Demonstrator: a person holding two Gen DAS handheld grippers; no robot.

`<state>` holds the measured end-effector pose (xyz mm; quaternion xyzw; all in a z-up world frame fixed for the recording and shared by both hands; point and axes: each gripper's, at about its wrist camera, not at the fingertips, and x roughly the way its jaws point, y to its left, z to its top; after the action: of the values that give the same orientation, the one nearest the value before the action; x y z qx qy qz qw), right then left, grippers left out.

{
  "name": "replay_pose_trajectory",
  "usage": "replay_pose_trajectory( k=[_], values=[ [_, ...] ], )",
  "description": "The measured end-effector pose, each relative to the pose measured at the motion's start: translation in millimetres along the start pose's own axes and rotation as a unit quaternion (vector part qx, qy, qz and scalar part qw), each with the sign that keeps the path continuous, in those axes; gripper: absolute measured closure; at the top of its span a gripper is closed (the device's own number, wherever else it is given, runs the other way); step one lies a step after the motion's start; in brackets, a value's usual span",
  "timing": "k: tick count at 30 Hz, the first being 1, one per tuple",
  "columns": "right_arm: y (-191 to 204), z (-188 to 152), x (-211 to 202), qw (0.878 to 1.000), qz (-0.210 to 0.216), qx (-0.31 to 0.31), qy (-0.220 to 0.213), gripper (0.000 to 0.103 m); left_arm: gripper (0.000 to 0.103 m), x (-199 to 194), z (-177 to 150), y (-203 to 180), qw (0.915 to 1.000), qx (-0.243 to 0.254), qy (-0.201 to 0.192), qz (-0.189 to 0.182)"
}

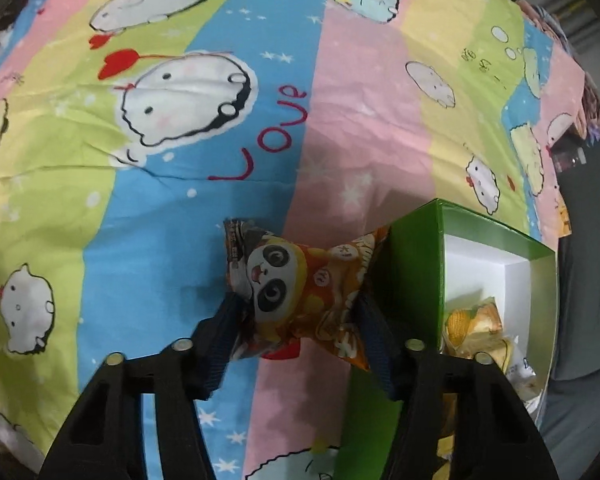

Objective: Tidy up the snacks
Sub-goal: 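Move the right tool back to the orange panda-printed bag, then grasp the orange panda-printed bag with the right tool and lift it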

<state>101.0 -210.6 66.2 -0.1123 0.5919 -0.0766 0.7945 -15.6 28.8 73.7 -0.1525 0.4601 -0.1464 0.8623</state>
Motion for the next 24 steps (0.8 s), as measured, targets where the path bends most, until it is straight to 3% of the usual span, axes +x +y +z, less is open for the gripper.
replay_pose_trajectory(
  k=[4, 7, 11, 16, 19, 24],
  values=[
    [-7, -4, -2, 0.999, 0.034, 0.017, -0.012, 0.055, 0.004, -2, -1, 0, 1.0000, 0.000, -0.001, 0.003],
    [-11, -13, -9, 0.996, 0.085, 0.031, -0.016, 0.056, 0.004, -6, -1, 1, 1.0000, 0.000, -0.005, 0.005],
    [1, -34, -29, 0.979, 0.198, 0.052, -0.019, 0.056, 0.004, -9, 0, 6, 0.9998, -0.005, -0.013, 0.013],
    [35, -58, -52, 0.959, 0.281, 0.028, -0.037, 0.056, 0.004, -9, 1, 19, 0.9995, -0.025, -0.015, 0.016],
    [58, -69, -51, 0.943, 0.331, 0.023, -0.019, 0.056, 0.004, -9, 1, 26, 0.9990, -0.033, -0.014, 0.026],
    [74, -72, -44, 0.947, 0.321, 0.017, -0.013, 0.054, 0.004, -7, 1, 32, 0.9987, -0.039, -0.008, 0.032]
  ],
)
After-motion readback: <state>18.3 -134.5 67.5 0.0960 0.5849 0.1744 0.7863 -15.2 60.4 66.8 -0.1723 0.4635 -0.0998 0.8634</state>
